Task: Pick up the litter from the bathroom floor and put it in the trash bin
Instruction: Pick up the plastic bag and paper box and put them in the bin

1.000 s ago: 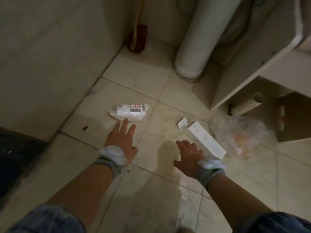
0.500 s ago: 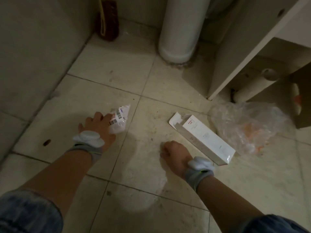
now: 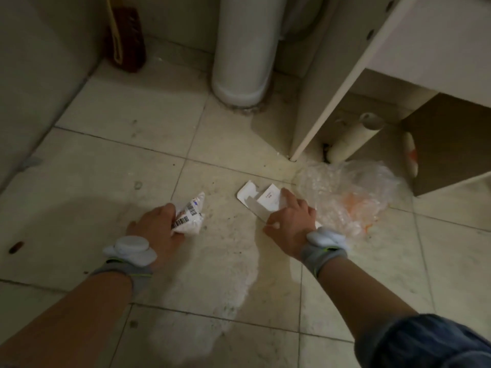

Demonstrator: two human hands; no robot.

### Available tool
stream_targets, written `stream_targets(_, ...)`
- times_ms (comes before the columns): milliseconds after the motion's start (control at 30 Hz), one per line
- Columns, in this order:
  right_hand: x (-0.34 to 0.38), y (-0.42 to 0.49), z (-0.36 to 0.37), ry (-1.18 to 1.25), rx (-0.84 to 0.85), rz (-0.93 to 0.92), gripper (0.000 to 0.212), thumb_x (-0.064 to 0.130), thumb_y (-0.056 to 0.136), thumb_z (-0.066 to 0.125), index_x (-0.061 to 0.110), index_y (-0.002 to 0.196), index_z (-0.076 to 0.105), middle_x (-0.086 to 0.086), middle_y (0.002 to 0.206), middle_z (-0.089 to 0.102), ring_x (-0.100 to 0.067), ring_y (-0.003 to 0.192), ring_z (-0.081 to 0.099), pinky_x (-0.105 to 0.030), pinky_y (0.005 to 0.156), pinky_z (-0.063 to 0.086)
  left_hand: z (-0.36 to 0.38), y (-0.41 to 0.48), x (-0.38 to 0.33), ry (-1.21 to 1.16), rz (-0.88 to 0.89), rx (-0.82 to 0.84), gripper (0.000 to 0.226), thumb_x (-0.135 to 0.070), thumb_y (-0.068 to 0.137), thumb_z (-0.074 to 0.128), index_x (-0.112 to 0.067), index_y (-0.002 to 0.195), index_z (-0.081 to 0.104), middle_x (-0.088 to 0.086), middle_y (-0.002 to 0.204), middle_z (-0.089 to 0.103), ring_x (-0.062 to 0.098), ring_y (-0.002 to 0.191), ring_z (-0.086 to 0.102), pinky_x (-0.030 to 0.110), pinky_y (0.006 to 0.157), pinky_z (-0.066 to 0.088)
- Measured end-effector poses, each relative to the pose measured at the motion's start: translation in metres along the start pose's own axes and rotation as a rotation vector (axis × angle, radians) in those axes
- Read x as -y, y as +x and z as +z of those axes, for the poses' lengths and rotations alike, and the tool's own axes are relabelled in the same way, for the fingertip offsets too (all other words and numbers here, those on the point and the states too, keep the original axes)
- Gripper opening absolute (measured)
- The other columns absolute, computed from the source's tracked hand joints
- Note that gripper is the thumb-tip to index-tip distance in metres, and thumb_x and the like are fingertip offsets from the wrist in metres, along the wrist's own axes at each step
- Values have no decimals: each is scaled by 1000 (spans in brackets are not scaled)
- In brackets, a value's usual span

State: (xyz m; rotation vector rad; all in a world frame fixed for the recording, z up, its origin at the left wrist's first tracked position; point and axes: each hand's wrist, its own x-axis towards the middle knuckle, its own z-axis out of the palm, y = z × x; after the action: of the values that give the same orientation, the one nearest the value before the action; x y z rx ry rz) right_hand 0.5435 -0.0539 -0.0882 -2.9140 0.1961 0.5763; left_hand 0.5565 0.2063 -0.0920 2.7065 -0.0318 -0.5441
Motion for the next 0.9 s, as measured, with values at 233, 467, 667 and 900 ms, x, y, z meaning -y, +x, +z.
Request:
stream_targets(233,12,-17,8,-64,14,-49,28,45,84,53,30,102,69,-10,127,37,-35,106,43,-47,95,34,9,-8,-19,-154,-27,22,21,-29,86,56,-19,78,41,3,75,57,28,73,57,33,61,42)
stream_targets(467,0,-46,6,153,40,-124,24,35,92,50,32,107,69,-11,133,38,-32,111,46,-36,91,45,11,-9,-51,-495,-200,-5,30,-25,84,65,-6,105,55,13,95,60,31,85,57,31,70,37)
stream_targets(667,-10,-55,-18,344,-19,-108,30,32,94,50,36,122,61,-10,131,47,-30,115,50,-31,96,40,13,-14,-64,-742,-252,66,35,-25,84,65,-6,113,60,16,102,63,32,89,59,33,74,41)
stream_targets(900,6,-50,-48,859,11,119,87,38,82,67,33,149,12,-8,144,45,-29,122,53,-38,103,44,-4,-17,-65,-890,-277,44,37,-23,82,69,-9,116,62,16,111,65,34,102,61,40,89,47)
